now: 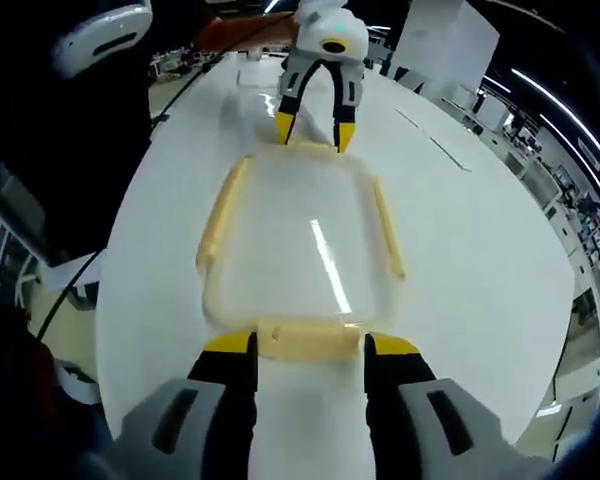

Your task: Snap each plastic latch of the storage box into its locked position after aligning the lid with the box until every specified latch is closed and the lid sits flush.

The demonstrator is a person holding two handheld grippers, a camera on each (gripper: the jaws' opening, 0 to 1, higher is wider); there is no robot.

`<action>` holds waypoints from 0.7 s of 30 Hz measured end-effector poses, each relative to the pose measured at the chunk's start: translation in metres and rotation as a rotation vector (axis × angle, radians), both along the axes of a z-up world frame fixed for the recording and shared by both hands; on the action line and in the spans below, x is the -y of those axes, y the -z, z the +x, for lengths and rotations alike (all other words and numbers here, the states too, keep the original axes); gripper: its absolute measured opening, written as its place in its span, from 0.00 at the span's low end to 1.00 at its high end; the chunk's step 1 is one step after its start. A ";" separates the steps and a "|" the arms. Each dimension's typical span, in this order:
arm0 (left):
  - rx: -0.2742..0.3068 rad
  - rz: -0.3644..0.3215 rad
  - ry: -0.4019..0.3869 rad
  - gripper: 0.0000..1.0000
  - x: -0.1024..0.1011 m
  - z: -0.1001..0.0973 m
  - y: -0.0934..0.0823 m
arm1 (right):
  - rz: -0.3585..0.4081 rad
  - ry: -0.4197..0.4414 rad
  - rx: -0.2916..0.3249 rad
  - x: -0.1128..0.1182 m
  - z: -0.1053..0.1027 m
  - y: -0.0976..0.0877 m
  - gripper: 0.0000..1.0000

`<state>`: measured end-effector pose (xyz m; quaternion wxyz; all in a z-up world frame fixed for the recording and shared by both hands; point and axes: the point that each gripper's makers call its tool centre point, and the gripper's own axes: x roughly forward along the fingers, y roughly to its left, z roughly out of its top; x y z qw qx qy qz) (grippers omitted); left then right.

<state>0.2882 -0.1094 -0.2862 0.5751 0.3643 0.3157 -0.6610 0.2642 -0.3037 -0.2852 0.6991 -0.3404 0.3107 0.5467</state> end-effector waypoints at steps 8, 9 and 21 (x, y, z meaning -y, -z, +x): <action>-0.001 -0.019 0.004 0.40 0.000 -0.002 0.000 | 0.041 0.004 -0.053 0.001 0.000 0.002 0.40; -0.001 -0.021 0.005 0.40 0.000 -0.001 0.000 | 0.043 0.003 -0.058 0.001 0.000 0.002 0.41; -0.002 -0.029 0.003 0.40 0.002 0.002 0.000 | 0.072 -0.002 -0.127 0.001 0.002 0.004 0.44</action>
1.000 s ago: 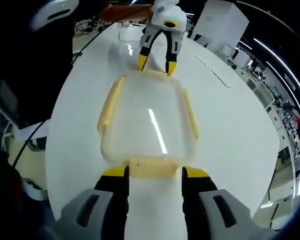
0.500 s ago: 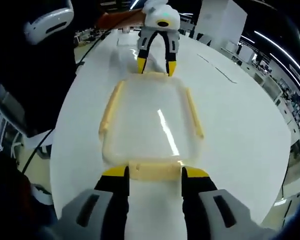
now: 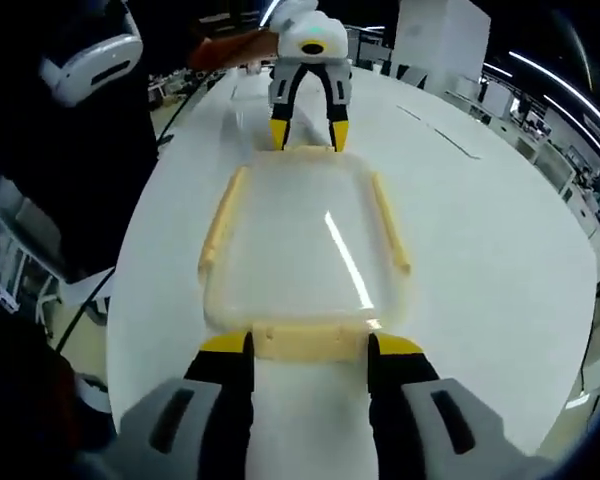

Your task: Snap each plastic latch of the storage box into its locked position after aligning the lid with the box until every specified latch is closed and the lid sits flush.

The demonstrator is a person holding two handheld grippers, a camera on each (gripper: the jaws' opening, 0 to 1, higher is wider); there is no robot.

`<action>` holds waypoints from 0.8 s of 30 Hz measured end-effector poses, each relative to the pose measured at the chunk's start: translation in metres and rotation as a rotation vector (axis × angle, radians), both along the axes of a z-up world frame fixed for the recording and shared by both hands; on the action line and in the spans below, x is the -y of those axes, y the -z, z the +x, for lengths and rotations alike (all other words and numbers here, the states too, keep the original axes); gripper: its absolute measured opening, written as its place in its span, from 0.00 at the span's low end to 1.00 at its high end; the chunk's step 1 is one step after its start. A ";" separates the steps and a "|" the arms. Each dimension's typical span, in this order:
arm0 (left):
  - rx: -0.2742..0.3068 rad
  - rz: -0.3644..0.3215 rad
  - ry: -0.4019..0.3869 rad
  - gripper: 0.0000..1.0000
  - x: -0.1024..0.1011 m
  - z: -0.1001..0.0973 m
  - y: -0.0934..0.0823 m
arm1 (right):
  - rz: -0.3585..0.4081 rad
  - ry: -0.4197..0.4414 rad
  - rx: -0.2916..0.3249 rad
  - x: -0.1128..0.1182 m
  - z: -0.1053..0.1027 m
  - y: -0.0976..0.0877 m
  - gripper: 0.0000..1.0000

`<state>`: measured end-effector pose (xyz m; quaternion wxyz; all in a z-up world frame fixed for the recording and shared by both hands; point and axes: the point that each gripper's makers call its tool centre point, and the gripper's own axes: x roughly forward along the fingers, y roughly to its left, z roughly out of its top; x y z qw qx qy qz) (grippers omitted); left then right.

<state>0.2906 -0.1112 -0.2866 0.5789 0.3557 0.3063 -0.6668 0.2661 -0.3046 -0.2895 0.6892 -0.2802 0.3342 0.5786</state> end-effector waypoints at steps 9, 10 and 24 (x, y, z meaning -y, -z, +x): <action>0.002 0.006 0.001 0.40 0.000 -0.002 0.000 | 0.001 0.004 -0.009 -0.002 -0.002 0.000 0.42; 0.003 0.009 0.001 0.40 -0.001 -0.002 0.000 | -0.007 0.004 -0.010 -0.003 -0.002 0.001 0.42; 0.000 -0.001 -0.002 0.40 -0.002 0.001 -0.001 | -0.057 0.024 -0.027 -0.005 -0.003 0.004 0.39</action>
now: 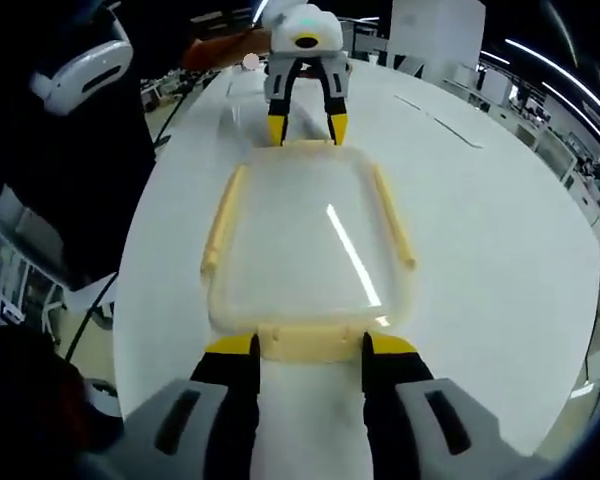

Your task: Snap each plastic latch of the storage box into its locked position after aligning the lid with the box until every specified latch is closed and the lid sits flush.

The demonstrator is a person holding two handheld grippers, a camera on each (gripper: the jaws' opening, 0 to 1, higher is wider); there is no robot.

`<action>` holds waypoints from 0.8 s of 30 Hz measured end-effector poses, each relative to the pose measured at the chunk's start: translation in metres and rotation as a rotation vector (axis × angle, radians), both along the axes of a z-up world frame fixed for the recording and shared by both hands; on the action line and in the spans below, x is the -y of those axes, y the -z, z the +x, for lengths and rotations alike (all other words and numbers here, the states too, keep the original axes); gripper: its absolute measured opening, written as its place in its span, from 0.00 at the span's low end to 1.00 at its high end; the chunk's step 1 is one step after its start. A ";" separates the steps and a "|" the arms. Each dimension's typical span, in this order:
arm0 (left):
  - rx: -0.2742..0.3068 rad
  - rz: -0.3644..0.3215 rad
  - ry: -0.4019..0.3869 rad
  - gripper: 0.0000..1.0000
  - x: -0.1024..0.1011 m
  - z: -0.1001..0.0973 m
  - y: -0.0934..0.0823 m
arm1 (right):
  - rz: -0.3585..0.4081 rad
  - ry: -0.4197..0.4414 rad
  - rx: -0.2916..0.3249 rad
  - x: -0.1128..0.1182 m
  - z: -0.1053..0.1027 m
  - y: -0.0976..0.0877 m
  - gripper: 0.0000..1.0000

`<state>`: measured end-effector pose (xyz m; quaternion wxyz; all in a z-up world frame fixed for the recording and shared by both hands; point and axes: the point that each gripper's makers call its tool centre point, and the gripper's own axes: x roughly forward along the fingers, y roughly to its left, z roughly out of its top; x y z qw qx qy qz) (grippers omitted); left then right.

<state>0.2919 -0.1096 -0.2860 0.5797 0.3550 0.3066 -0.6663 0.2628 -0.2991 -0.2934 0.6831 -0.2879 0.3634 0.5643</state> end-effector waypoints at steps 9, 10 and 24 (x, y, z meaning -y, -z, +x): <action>-0.005 -0.026 0.007 0.40 -0.002 0.003 -0.001 | -0.014 0.004 -0.005 0.000 0.000 0.002 0.38; -0.008 -0.030 0.005 0.40 -0.001 0.004 -0.001 | -0.015 0.005 -0.005 -0.001 0.001 0.002 0.38; -0.015 -0.087 0.005 0.40 0.006 -0.021 0.000 | -0.054 0.009 -0.011 -0.002 0.004 0.002 0.39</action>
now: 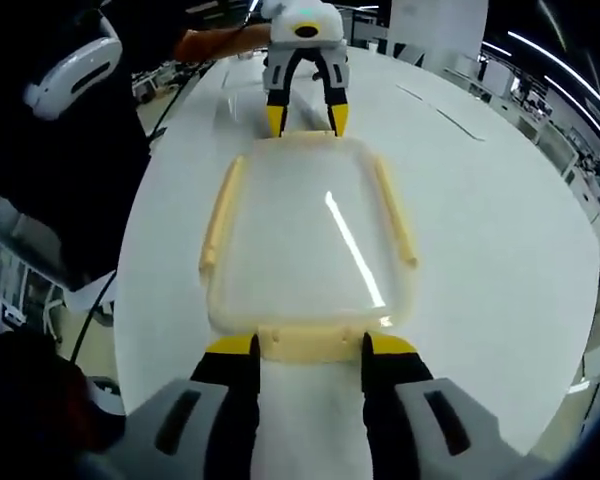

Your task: Snap each plastic latch of the storage box into its locked position after aligning the lid with the box until every specified latch is closed and the lid sits flush.

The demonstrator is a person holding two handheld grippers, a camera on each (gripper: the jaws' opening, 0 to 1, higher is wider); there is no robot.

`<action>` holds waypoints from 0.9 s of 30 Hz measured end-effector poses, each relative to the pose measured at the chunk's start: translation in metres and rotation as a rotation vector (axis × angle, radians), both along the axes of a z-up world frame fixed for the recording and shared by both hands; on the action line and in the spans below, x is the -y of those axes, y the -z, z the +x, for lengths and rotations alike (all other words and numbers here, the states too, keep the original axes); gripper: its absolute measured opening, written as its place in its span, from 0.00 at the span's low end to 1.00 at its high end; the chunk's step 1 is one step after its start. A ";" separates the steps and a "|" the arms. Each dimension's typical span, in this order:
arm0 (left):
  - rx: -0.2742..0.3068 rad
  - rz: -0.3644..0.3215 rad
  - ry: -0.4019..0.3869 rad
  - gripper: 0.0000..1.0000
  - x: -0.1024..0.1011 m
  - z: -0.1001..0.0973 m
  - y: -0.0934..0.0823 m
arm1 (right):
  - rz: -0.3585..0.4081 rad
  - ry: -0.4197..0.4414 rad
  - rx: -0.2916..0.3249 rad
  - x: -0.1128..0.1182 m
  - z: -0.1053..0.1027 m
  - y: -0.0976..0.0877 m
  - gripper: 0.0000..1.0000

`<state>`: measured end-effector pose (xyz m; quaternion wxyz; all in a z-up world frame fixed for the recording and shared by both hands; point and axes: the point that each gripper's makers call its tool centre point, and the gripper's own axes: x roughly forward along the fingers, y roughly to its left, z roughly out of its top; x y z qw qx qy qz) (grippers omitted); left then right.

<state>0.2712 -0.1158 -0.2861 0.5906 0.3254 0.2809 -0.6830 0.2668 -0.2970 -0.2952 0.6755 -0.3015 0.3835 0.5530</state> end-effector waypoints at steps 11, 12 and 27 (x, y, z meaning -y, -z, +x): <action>-0.015 -0.074 0.001 0.40 0.002 -0.011 -0.001 | -0.007 0.000 -0.002 -0.003 -0.001 0.000 0.39; -0.013 -0.073 0.003 0.40 0.003 -0.012 -0.001 | -0.005 0.001 -0.002 -0.003 -0.002 -0.001 0.39; -0.011 -0.086 0.011 0.39 0.005 -0.010 -0.002 | -0.003 -0.007 0.002 -0.003 -0.003 -0.001 0.38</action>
